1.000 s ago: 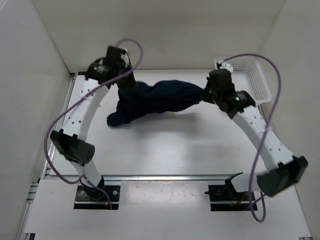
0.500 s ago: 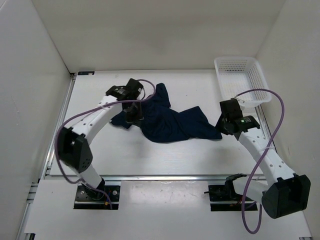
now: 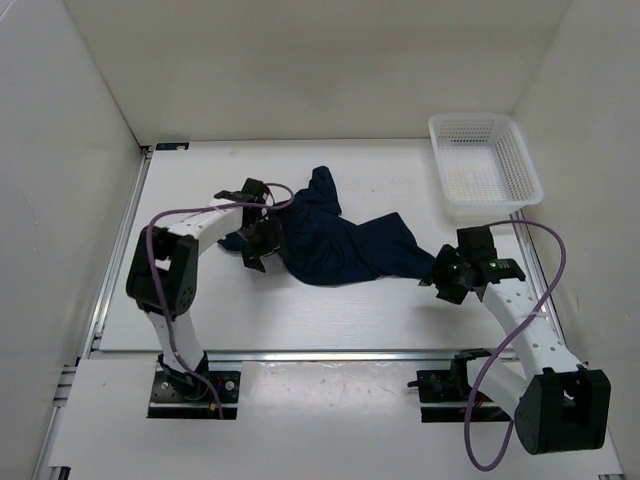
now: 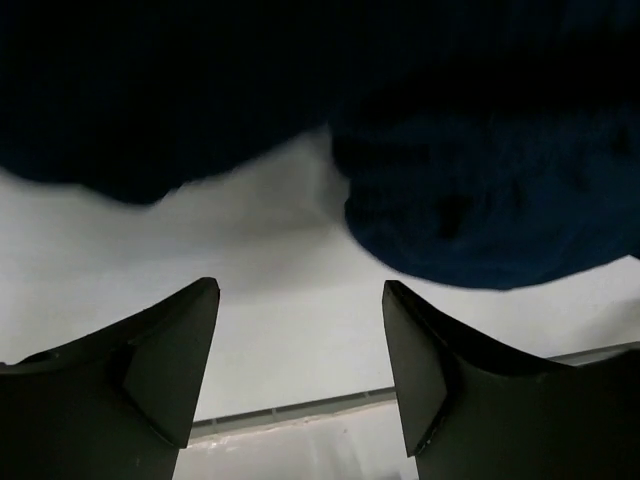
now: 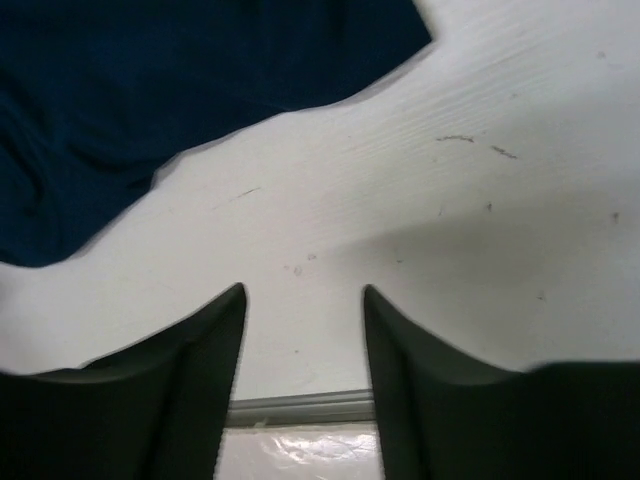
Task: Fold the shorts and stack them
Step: Flatten the shorts out
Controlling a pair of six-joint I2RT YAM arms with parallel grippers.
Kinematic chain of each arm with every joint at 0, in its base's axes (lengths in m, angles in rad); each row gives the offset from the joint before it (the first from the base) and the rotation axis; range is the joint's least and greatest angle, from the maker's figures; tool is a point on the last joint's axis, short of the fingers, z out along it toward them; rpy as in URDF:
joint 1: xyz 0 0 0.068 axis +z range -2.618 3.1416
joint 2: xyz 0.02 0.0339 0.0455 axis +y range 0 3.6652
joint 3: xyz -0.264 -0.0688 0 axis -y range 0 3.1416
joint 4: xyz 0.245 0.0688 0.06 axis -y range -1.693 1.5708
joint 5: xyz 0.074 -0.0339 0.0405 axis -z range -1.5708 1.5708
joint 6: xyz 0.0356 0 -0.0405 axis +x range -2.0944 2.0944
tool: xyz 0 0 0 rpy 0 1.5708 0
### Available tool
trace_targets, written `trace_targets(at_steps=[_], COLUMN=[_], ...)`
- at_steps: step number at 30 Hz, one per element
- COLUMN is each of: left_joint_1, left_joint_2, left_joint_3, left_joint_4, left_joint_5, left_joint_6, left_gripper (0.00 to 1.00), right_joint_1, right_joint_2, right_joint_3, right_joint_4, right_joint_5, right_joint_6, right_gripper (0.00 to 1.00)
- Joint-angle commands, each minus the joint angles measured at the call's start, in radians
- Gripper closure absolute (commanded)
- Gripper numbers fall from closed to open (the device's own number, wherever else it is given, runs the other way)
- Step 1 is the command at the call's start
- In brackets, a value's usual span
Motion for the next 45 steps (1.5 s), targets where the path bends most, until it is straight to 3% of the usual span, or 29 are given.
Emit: trace_targets(at_steps=[1, 3, 6, 9, 14, 18, 20, 21, 22, 28, 32, 35, 36, 39, 41, 45], left_joint_1=[-0.007, -0.007, -0.007, -0.007, 0.005, 0.027, 0.051, 0.051, 0.065, 0.111, 0.171, 0.203, 0.203, 0.212, 0.212, 0.190], left_joint_2=[0.051, 0.110, 0.176, 0.210, 0.191, 0.096, 0.021, -0.004, -0.048, -0.159, -0.142, -0.037, 0.014, 0.043, 0.005, -0.169], left_joint_3=[0.107, 0.153, 0.202, 0.222, 0.236, 0.182, 0.153, 0.153, 0.140, 0.188, 0.363, 0.663, 0.842, 1.061, 1.061, 0.769], left_joint_4=[0.072, 0.072, 0.082, 0.082, 0.082, 0.082, 0.082, 0.073, 0.053, -0.102, -0.202, -0.344, -0.384, -0.472, -0.472, -0.461], left_joint_5=[0.039, 0.039, 0.039, 0.039, 0.016, -0.007, -0.007, -0.007, -0.007, -0.027, -0.027, -0.036, -0.036, -0.049, -0.026, -0.026], left_joint_6=[0.030, 0.041, 0.041, 0.041, 0.023, 0.023, 0.023, 0.023, 0.023, 0.091, 0.116, 0.141, 0.151, 0.151, 0.162, 0.173], left_gripper=[0.22, 0.22, 0.24, 0.32, 0.90, 0.90, 0.90, 0.90, 0.90, 0.90, 0.90, 0.90, 0.90, 0.90, 0.90, 0.90], right_joint_1=[-0.057, -0.103, -0.129, -0.149, -0.159, -0.159, -0.149, -0.127, -0.117, -0.037, -0.018, -0.017, -0.017, -0.017, -0.007, 0.004], right_joint_2=[-0.017, -0.008, 0.040, 0.138, 0.322, 0.472, 0.500, 0.523, 0.535, 0.499, 0.534, 0.577, 0.577, 0.537, 0.456, 0.274], right_joint_3=[-0.045, -0.071, -0.083, -0.083, -0.013, 0.035, 0.046, 0.046, 0.064, 0.193, 0.387, 0.645, 0.702, 0.860, 0.843, 0.632], right_joint_4=[0.078, 0.138, 0.213, 0.272, 0.381, 0.439, 0.483, 0.496, 0.506, 0.444, 0.410, 0.339, 0.315, 0.289, 0.289, 0.266], right_joint_5=[-0.165, -0.248, -0.269, -0.280, -0.211, -0.220, -0.210, -0.199, -0.199, -0.108, -0.099, -0.127, -0.127, -0.136, -0.136, -0.081], right_joint_6=[0.005, 0.005, 0.027, 0.036, 0.045, 0.059, 0.074, 0.083, 0.071, 0.042, 0.042, 0.051, 0.051, 0.042, 0.030, 0.019], right_gripper=[0.39, 0.32, 0.30, 0.30, 0.32, 0.39, 0.55, 0.72, 1.00, 1.00, 1.00, 1.00, 1.00, 1.00, 1.00, 1.00])
